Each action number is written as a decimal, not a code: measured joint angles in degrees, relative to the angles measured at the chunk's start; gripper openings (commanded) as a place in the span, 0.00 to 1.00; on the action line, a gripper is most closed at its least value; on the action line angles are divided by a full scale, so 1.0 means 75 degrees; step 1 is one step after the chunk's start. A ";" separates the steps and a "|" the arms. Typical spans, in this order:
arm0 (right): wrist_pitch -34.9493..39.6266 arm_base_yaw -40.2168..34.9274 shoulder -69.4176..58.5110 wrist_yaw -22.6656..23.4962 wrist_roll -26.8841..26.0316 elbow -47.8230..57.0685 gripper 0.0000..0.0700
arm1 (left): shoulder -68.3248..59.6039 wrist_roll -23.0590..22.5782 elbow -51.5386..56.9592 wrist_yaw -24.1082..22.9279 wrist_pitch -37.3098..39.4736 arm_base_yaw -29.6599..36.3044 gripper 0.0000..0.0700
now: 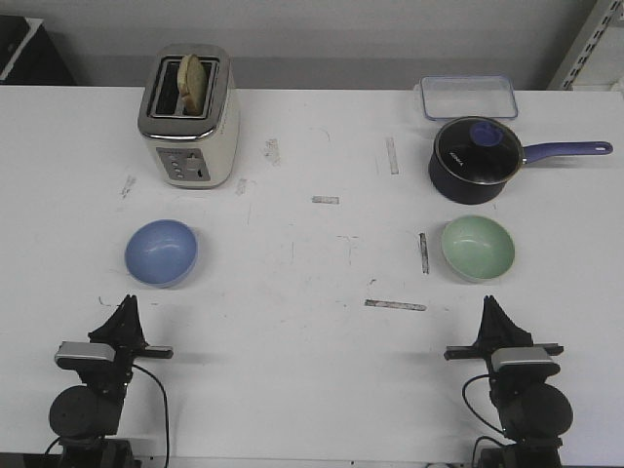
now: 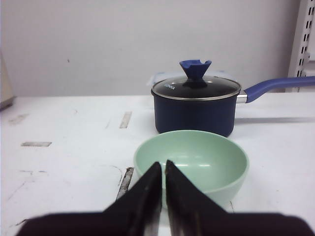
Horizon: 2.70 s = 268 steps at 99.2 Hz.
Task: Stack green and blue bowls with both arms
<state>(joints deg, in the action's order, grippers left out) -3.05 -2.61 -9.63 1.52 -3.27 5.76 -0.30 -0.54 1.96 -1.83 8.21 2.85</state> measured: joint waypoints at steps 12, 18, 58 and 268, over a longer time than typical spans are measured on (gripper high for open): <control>0.0023 0.0000 -0.0673 0.0000 -0.0009 0.0207 0.00 | 0.0000 0.0000 0.0000 0.0000 0.0003 0.0000 0.00; 0.0087 0.0000 -0.0979 -0.0003 -0.0032 0.0338 0.00 | 0.0000 0.0000 0.0000 0.0000 0.0000 0.0000 0.00; 0.0318 0.0000 -0.3203 -0.0029 -0.0175 0.1667 0.00 | 0.0000 0.0000 0.0000 0.0000 0.0003 0.0000 0.00; 0.6196 0.2734 -1.0564 0.1853 -0.0988 0.8218 0.59 | 0.0000 0.0000 0.0000 0.0000 0.0003 0.0000 0.00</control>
<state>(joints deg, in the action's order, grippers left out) 43.42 17.89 -88.86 15.42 -10.68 67.40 -0.30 -0.54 1.96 -1.83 8.23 2.85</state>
